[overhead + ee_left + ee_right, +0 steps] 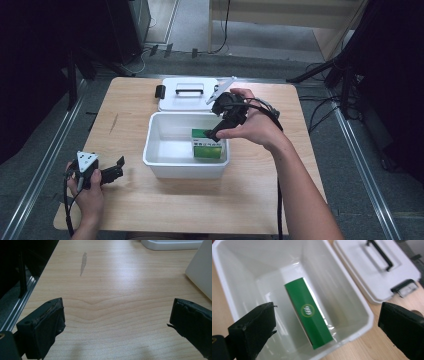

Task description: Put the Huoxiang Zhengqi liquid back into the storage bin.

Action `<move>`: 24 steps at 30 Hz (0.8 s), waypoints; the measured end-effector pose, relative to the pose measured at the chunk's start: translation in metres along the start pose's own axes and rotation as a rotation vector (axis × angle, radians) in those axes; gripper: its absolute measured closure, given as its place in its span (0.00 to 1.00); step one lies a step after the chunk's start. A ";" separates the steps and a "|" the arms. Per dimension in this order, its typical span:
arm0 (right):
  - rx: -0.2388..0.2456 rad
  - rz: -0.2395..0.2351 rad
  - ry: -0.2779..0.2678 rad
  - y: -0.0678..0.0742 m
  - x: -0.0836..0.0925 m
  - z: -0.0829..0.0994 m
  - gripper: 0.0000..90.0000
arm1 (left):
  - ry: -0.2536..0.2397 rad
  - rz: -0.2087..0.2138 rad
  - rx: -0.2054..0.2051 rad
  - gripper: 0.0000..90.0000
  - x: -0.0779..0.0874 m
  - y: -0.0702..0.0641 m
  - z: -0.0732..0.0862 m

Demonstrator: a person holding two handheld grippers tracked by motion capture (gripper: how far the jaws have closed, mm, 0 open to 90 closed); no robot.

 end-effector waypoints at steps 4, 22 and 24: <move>-0.090 0.027 -0.024 -0.011 0.006 0.015 0.00 | -0.003 -0.002 -0.001 0.01 0.000 0.000 0.000; -0.287 0.120 -0.129 -0.030 0.017 0.071 0.00 | 0.001 -0.006 -0.010 0.01 0.000 -0.001 0.000; -0.306 0.133 -0.141 -0.032 0.019 0.078 0.00 | 0.001 -0.007 -0.011 0.01 0.000 -0.001 0.000</move>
Point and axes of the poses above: each handheld gripper's, and its own axes: x roughly backward along the jaws, z roughly out of its underside, y roughly to its left, the point moved 3 cm from there along -x, roughly forward along the jaws, and after that the axes turned 11 degrees about z, right-handed, at the moved point
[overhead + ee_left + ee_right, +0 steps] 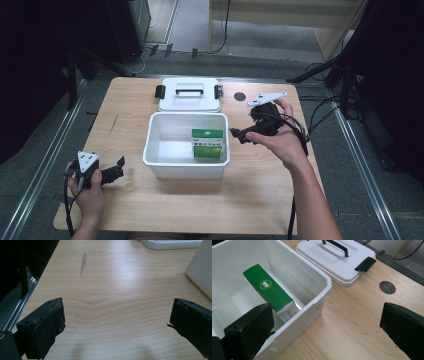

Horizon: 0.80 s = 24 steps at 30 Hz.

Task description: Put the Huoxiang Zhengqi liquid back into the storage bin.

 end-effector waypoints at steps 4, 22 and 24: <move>-0.054 0.033 -0.025 -0.010 0.002 0.016 0.00 | 0.001 -0.001 0.001 0.01 0.000 0.000 0.000; -0.165 0.148 -0.045 -0.030 0.004 0.077 0.00 | 0.005 -0.006 -0.009 0.01 0.000 -0.001 0.000; -0.174 0.175 -0.039 -0.031 0.004 0.086 0.00 | 0.004 -0.007 -0.009 0.01 0.000 -0.001 0.000</move>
Point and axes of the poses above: each handheld gripper's, and its own axes: x roughly backward along the jaws, z roughly out of its underside, y roughly to its left, the point moved 3 cm from there along -x, roughly forward along the jaws, and after that the axes turned 11 degrees about z, right-handed, at the moved point
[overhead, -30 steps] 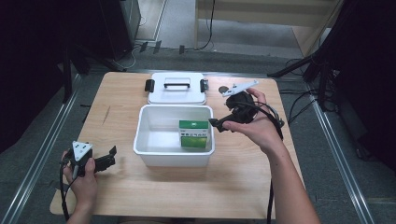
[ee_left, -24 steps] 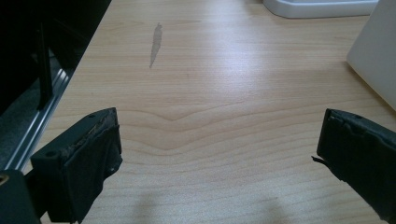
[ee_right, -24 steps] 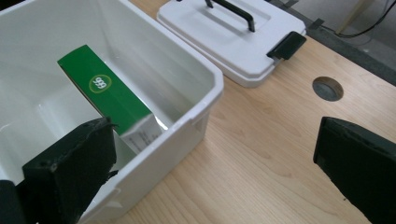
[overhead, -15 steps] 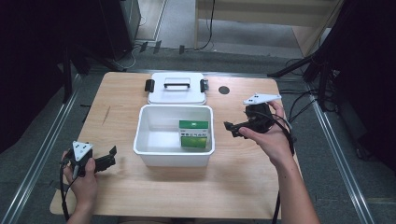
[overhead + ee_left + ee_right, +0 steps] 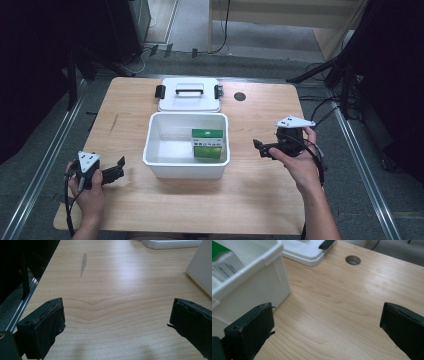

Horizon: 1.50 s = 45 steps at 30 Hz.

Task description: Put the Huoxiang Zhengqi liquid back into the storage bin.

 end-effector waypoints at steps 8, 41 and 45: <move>-0.032 0.130 -0.018 -0.008 0.002 0.035 0.00 | -0.003 -0.004 -0.006 0.01 0.000 0.000 0.000; -0.209 0.277 -0.080 -0.061 0.038 0.159 0.00 | 0.001 -0.002 0.014 0.01 0.000 0.000 0.000; -0.205 0.289 -0.088 -0.066 0.042 0.167 0.00 | 0.005 0.004 0.026 0.01 0.000 0.001 0.001</move>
Point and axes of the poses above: each handheld gripper's, and its own axes: x roughly backward along the jaws, z roughly out of its underside, y roughly to its left, the point moved 3 cm from there along -x, roughly forward along the jaws, and after that the axes turned 11 degrees about z, right-handed, at the moved point
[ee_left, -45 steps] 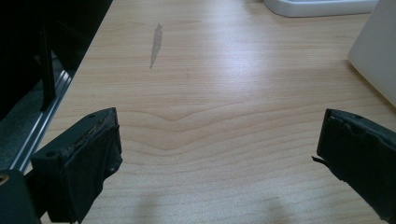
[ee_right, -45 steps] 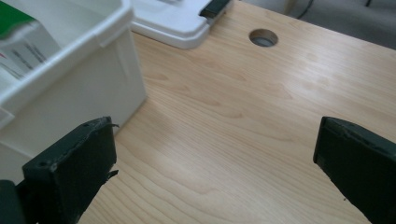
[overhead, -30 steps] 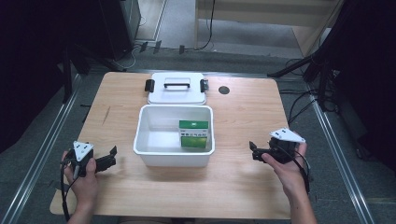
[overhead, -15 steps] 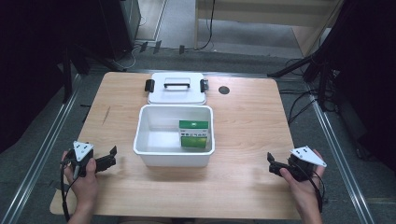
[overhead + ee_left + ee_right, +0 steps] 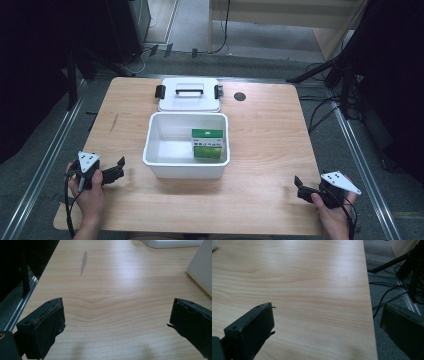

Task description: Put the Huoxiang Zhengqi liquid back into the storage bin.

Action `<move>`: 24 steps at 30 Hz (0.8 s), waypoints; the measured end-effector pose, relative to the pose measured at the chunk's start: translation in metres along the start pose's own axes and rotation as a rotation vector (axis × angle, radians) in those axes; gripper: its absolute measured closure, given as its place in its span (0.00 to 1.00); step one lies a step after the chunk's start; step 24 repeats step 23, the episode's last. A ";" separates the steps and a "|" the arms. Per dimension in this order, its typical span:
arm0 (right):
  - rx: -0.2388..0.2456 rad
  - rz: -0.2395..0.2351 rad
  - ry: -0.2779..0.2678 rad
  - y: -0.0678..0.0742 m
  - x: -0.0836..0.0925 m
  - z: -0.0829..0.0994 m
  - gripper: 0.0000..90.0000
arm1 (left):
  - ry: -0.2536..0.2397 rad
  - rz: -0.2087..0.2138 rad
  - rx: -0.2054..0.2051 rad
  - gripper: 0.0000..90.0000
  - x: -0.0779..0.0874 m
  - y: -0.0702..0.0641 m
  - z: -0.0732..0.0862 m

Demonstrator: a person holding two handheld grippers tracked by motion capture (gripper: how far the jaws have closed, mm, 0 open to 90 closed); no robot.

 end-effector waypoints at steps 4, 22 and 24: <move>-0.034 0.018 -0.008 -0.007 0.002 0.008 0.00 | -0.011 0.020 0.048 0.01 0.001 0.005 0.000; -0.041 -0.011 0.011 -0.007 0.001 0.010 0.00 | 0.024 0.065 0.058 0.01 -0.002 0.006 0.000; -0.034 -0.007 0.015 -0.007 0.000 0.010 0.00 | 0.030 0.064 0.052 0.01 -0.003 0.005 0.000</move>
Point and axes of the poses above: each handheld gripper's, and its own axes: x roughly backward along the jaws, z roughly out of its underside, y roughly to its left, the point moved 3 cm from there along -x, roughly forward along the jaws, and after that the axes turned 11 degrees about z, right-handed, at the moved point
